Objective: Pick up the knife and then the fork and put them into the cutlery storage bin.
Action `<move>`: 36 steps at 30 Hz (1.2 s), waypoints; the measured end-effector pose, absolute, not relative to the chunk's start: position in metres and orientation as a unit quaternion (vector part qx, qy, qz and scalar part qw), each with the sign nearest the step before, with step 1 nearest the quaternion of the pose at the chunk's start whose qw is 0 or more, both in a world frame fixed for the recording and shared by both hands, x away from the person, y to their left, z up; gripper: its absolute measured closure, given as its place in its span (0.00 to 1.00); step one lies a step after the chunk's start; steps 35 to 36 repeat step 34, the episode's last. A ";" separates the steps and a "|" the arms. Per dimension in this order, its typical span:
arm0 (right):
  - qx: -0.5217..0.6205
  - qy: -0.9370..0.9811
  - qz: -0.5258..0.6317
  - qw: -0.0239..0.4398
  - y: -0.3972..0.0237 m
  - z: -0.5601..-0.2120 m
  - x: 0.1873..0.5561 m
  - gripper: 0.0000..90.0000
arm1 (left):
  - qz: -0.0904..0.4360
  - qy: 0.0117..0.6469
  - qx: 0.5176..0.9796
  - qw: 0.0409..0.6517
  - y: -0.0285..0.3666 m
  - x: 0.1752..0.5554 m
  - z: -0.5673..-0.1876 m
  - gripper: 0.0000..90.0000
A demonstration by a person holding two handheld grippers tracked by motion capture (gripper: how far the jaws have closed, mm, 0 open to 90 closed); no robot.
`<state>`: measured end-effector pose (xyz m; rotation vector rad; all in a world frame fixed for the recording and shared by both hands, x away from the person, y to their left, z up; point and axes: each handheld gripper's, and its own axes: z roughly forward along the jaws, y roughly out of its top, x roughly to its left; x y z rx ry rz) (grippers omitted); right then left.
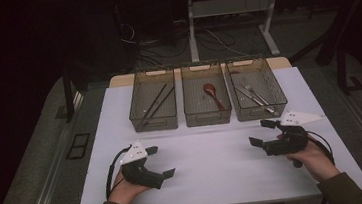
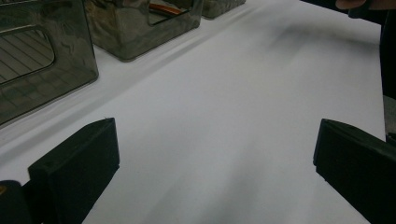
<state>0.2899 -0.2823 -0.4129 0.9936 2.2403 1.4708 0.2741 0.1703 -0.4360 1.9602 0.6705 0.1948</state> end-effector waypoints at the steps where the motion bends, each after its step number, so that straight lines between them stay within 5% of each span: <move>1: 0.343 0.775 0.511 0.139 -0.283 -0.415 0.288 0.20 | 0.081 0.278 0.813 0.506 0.170 0.274 -0.436 0.00; 36: 0.384 0.766 0.494 0.147 -0.312 -0.443 0.258 0.13 | 0.083 0.277 0.817 0.499 0.167 0.271 -0.437 0.00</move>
